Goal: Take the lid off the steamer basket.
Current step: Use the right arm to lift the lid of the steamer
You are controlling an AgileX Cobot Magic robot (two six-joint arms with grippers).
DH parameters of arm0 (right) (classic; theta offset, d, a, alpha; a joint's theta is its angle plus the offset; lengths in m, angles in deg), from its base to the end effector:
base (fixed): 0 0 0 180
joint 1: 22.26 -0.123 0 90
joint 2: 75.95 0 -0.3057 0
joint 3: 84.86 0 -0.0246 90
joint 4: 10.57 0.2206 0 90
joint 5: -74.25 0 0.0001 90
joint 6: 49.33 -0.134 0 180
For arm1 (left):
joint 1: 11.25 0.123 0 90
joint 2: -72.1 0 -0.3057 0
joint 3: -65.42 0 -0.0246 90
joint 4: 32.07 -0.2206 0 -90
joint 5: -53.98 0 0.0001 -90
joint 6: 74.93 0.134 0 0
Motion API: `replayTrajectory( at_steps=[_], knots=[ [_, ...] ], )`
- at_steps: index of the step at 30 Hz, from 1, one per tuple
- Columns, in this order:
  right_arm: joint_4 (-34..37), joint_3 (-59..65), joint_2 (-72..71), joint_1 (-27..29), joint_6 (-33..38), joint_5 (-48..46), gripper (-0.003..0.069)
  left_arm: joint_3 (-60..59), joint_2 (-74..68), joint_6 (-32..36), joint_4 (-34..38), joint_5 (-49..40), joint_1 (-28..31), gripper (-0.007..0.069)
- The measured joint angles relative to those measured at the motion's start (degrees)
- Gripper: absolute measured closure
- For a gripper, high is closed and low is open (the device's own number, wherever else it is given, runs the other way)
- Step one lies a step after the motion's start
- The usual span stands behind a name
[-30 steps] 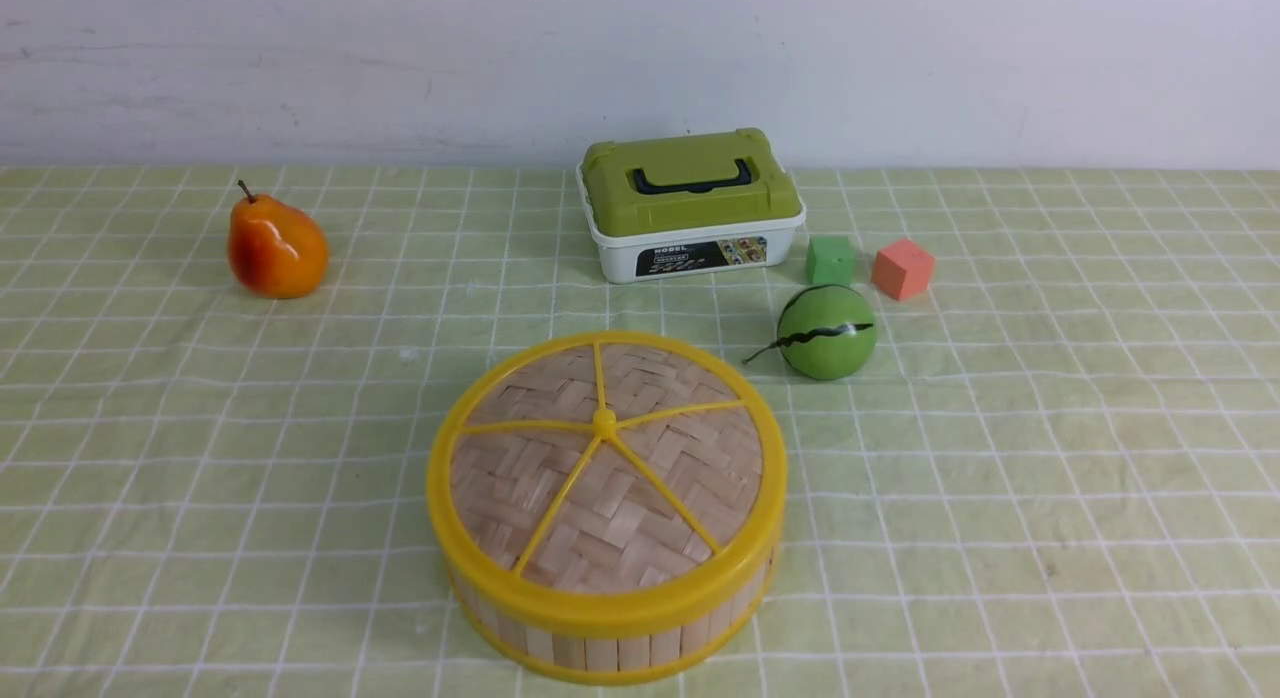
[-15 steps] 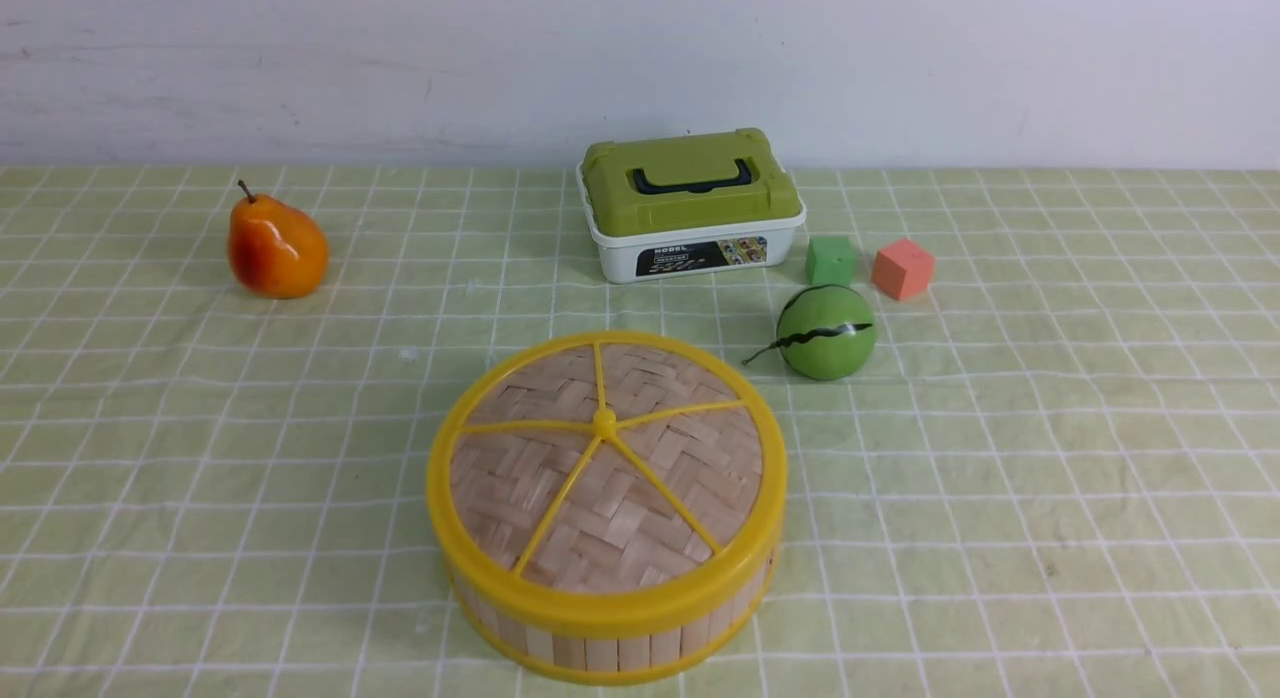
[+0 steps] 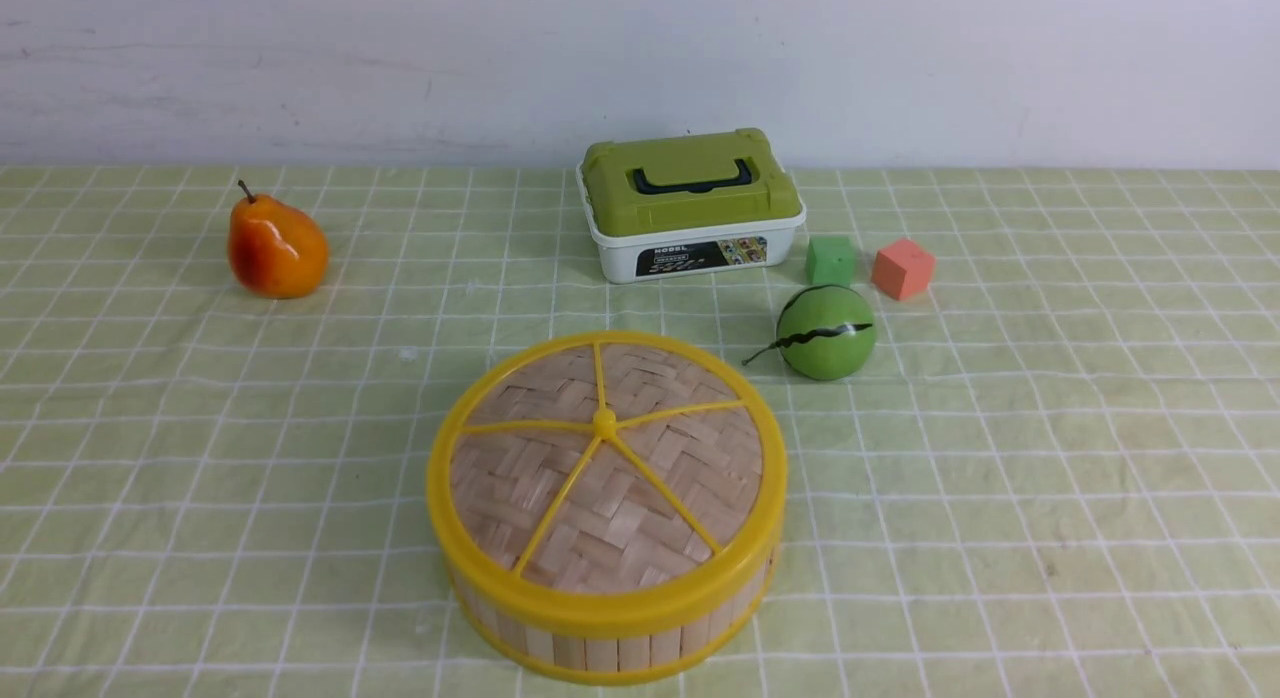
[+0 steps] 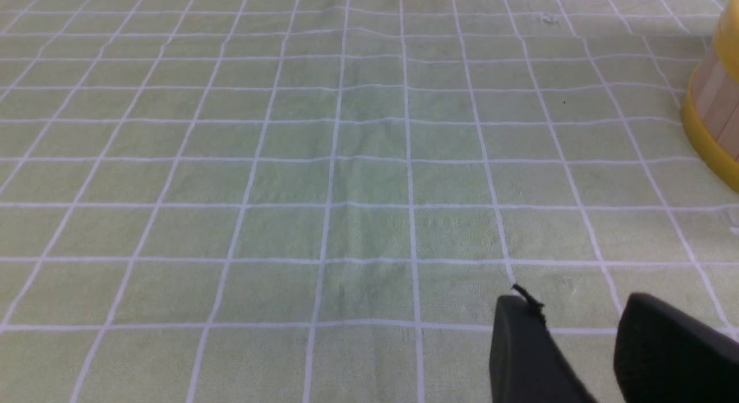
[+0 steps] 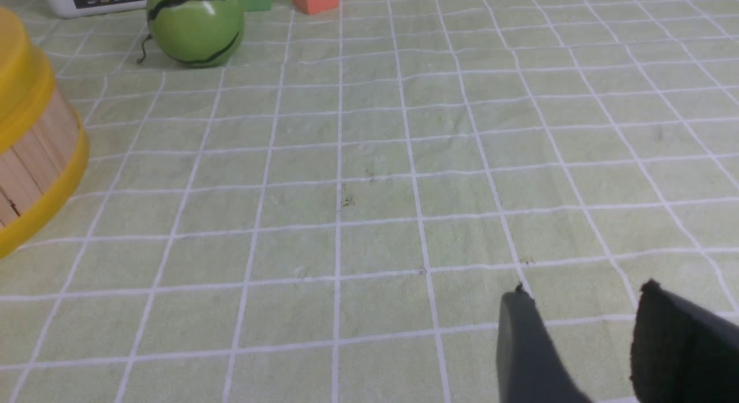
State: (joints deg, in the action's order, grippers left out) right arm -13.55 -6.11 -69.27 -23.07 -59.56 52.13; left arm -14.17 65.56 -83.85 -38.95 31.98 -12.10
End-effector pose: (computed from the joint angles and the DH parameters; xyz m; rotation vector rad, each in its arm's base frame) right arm 0.0421 -0.0020 0.1602 0.1225 1.8734 0.0810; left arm 0.0421 0.0054 0.1558 -0.0585 1.8835 0.0018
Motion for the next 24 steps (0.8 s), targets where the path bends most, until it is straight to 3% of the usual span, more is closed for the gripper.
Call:
replayTrajectory(
  at_steps=[5,9,10,16,24],
  knots=[
    [4.74,0.0,0.0,0.0,-0.06,0.0,0.0415,0.0,0.0,0.0,0.0,0.0,0.0,0.0386],
    [17.97,0.0,0.0,-0.03,-2.88,-0.12,0.0417,0.0,0.0,0.0,0.0,0.0,0.0,0.0386],
    [28.69,0.17,0.0,-0.13,-5.86,-0.41,0.0417,0.0,0.0,0.0,0.0,0.0,0.0,0.0386],
    [43.8,0.51,0.0,-0.2,-7.34,1.85,0.0417,0.0,0.0,0.0,0.0,0.0,0.0,0.0386],
    [47.44,0.51,0.0,-0.2,-6.75,4.29,0.0417,0.0,0.0,0.0,0.0,0.0,0.0,0.0386]
  ],
)
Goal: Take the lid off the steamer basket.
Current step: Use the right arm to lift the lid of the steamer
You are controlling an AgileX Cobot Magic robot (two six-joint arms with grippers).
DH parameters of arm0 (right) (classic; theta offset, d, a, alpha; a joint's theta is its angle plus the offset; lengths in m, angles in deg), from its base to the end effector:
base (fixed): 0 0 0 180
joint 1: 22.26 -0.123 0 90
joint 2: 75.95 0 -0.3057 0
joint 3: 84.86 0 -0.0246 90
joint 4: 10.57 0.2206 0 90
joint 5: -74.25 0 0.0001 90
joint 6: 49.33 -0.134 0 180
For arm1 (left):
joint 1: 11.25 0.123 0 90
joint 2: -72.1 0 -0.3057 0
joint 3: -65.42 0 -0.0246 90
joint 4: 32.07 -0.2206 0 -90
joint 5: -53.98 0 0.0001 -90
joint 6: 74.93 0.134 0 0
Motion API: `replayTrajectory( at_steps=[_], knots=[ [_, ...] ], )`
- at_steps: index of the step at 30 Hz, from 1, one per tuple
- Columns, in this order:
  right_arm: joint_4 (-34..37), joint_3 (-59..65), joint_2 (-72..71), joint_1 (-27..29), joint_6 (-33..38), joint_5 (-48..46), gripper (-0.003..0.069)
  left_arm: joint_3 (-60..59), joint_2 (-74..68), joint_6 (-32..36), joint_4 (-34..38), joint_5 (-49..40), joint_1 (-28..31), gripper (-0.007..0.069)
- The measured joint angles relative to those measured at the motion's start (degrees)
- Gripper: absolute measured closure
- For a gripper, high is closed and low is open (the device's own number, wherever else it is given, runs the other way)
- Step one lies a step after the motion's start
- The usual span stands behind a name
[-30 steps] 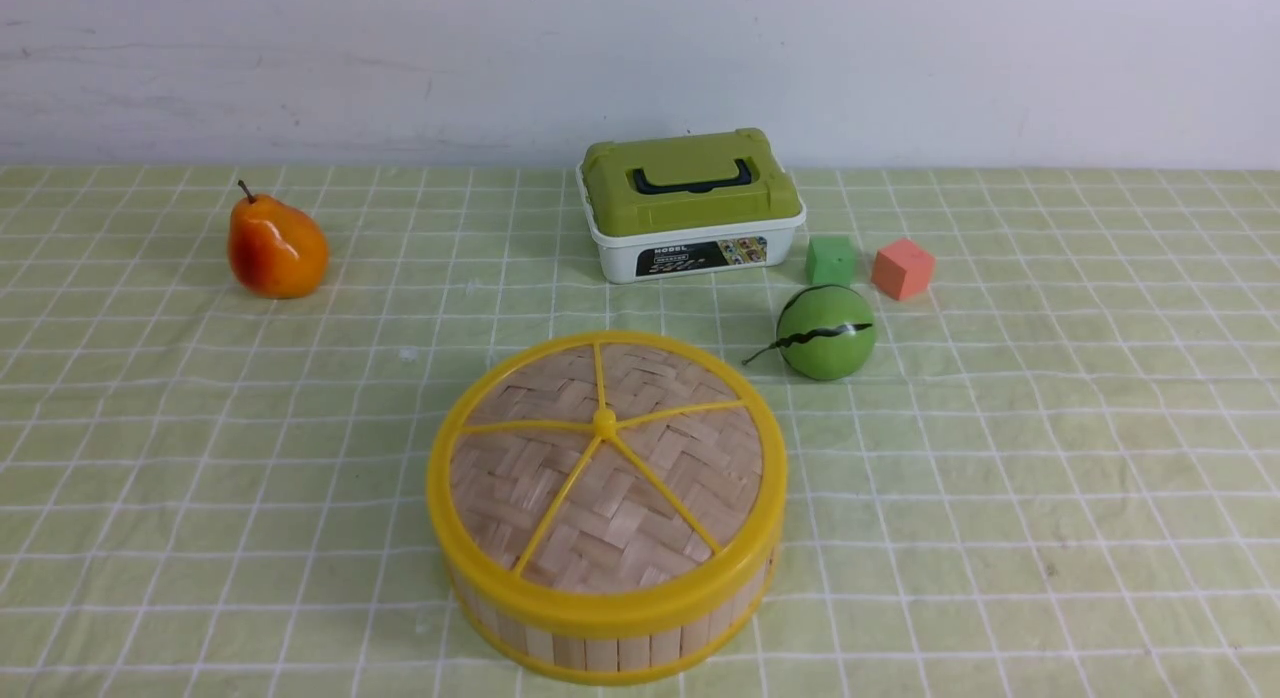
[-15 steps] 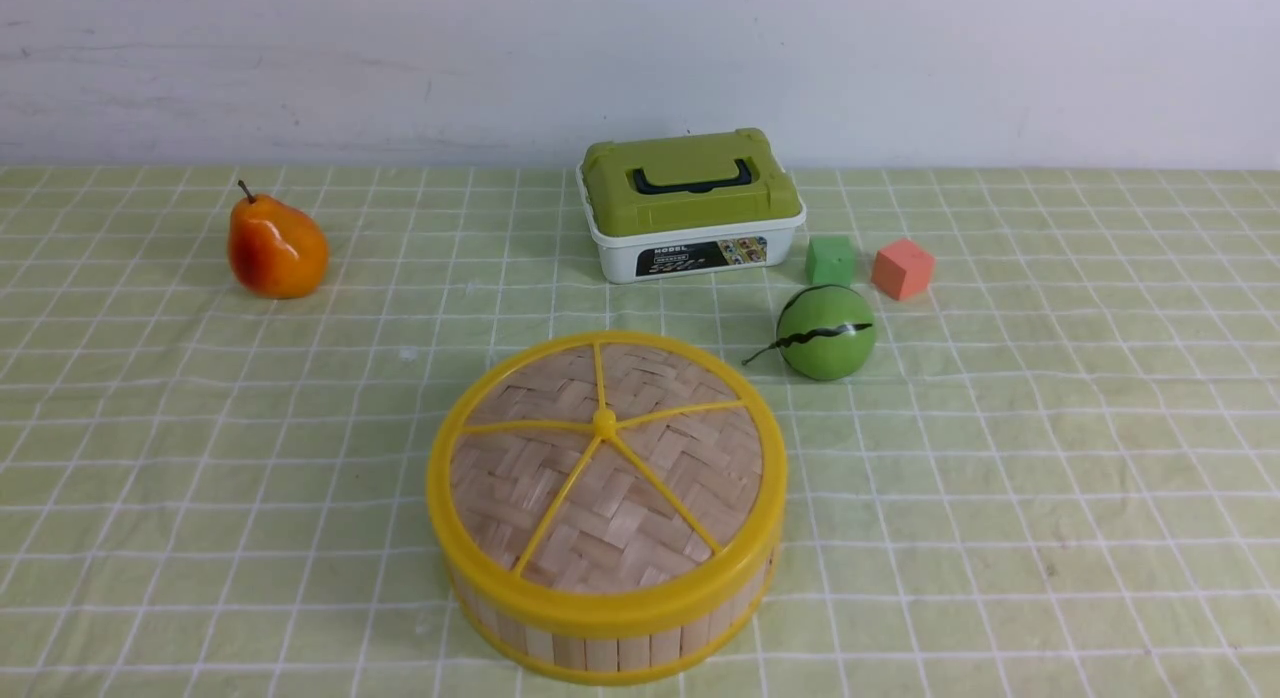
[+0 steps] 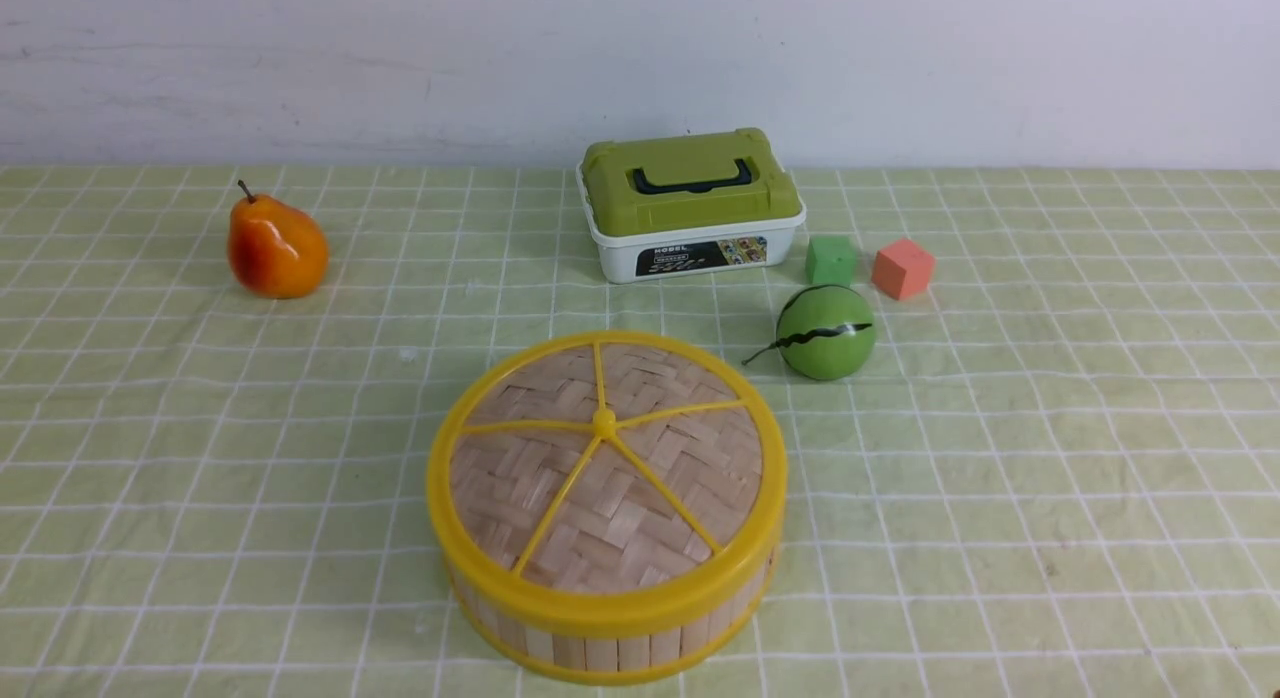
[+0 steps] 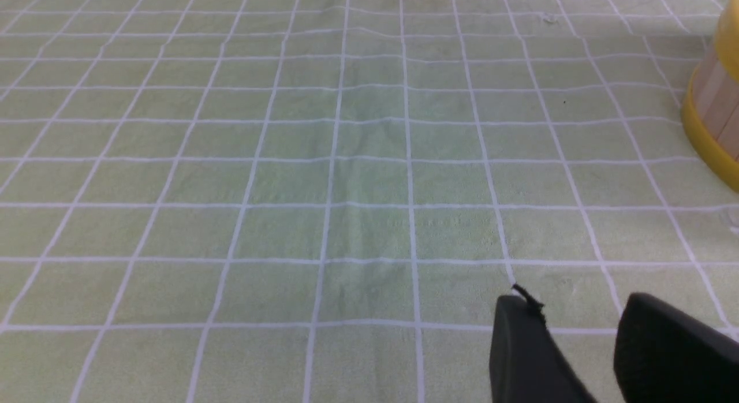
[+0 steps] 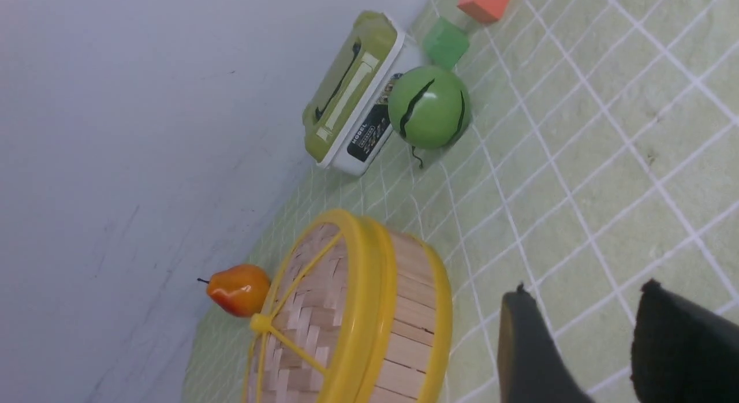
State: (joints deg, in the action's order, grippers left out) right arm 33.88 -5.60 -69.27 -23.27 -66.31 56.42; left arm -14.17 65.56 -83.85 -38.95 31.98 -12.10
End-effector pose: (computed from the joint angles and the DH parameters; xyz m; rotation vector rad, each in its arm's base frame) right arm 0.0435 0.0296 0.1785 0.7470 1.6620 0.9582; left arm 0.0421 0.0054 0.1558 -0.0585 1.8835 0.0018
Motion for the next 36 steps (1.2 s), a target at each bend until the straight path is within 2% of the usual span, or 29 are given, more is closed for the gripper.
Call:
replayTrajectory(
  at_steps=[6,9,11,12,13,17,18,22,27,28,30,31,33,34,36],
  knots=[
    [-0.12,-0.88,0.0,0.0,5.92,0.17,0.0417,0.0,0.0,0.0,0.0,0.0,0.0,0.0386],
    [-1.54,-5.51,2.05,0.0,10.84,-0.13,0.0424,0.0,0.0,0.0,0.0,0.0,0.0,0.0386],
    [-4.85,-13.98,8.83,0.0,16.98,-3.35,0.0464,0.0,0.0,0.0,0.0,0.0,0.0,0.0386],
    [-5.24,-14.84,9.56,0.0,16.98,-3.85,0.0464,0.0,0.0,0.0,0.0,0.0,0.0,0.0386],
    [-8.8,-22.25,16.08,0.0,22.57,-9.21,0.0524,0.0,0.0,0.0,0.0,0.0,0.0,0.0386],
    [-13.98,-40.56,32.38,0.0,33.34,-26.23,0.0653,0.0,0.0,0.0,0.0,0.0,0.0,0.0386],
    [-14.97,-46.36,37.7,-0.05,36.85,-33.23,0.0669,0.0,0.0,0.0,0.0,0.0,0.0,0.0386],
    [-15.97,-61.34,52.62,-1.83,43.34,-46.5,0.0666,0.0,0.0,0.0,0.0,0.0,0.0,0.0386],
    [-19.38,-72.76,65.5,-9.27,43.64,-51.6,0.0658,0.0,0.0,0.0,0.0,0.0,0.0,0.0386],
    [-23.56,-76.49,69.88,-13.95,42.13,-52.3,0.0657,0.0,0.0,0.0,0.0,0.0,0.0,0.0386],
    [-26.39,-78.72,72.57,-16.74,40.61,-52.44,0.0657,0.0,0.0,0.0,0.0,0.0,0.0,0.0386],
    [-31.4,-82.69,77.44,-21.17,37.27,-52.92,0.0657,0.0,0.0,0.0,0.0,0.0,0.0,0.0386],
    [-37.32,-86.72,82.39,-26.28,34.28,-53.46,0.0655,0.0,0.0,0.0,0.0,0.0,0.0,0.0386],
    [-37.32,-87.17,82.93,-26.28,33.98,-53.46,0.0655,0.0,0.0,0.0,0.0,0.0,0.0,0.0386],
    [-42.89,-93.61,90.58,-31.87,30.83,-53.58,0.0649,0.0,0.0,0.0,0.0,0.0,0.0,0.0386]
  ],
)
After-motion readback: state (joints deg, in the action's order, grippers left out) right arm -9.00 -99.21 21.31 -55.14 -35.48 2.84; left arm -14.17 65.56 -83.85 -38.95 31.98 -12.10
